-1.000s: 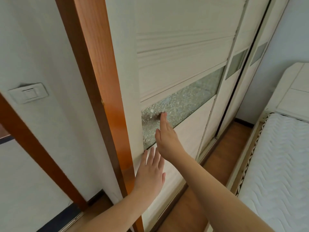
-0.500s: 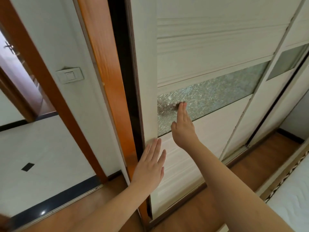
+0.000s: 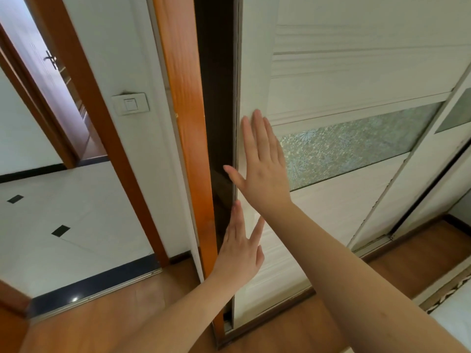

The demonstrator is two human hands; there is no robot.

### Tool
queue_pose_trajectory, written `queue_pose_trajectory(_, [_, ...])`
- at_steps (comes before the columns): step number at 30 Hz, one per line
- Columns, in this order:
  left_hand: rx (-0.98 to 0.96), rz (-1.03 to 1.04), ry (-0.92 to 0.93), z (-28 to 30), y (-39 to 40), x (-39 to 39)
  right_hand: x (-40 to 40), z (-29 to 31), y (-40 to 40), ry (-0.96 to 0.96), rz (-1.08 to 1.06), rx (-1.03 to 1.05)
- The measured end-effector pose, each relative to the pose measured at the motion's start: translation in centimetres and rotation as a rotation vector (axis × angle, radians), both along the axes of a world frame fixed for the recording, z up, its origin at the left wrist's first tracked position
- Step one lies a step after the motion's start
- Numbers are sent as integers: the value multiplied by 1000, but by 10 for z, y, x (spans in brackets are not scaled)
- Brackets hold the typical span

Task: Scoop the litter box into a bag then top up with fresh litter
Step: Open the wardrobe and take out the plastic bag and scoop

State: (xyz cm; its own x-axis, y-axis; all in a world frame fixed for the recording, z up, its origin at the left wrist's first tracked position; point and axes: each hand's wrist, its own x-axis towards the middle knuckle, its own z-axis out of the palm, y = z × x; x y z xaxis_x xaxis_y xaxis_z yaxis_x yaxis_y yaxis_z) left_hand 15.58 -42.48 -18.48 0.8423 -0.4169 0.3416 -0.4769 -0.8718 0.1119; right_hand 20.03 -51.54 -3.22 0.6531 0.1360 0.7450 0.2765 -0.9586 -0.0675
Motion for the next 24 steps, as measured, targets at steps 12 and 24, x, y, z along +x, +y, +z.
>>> queue_pose_trajectory(12, [-20, -103, -75, 4, -1, 14, 20, -4, -35, -11, -151, -126])
queue_pose_trajectory(24, [-94, -28, 138, 35, -79, 37, 35, -9, -104, 3, -179, -63])
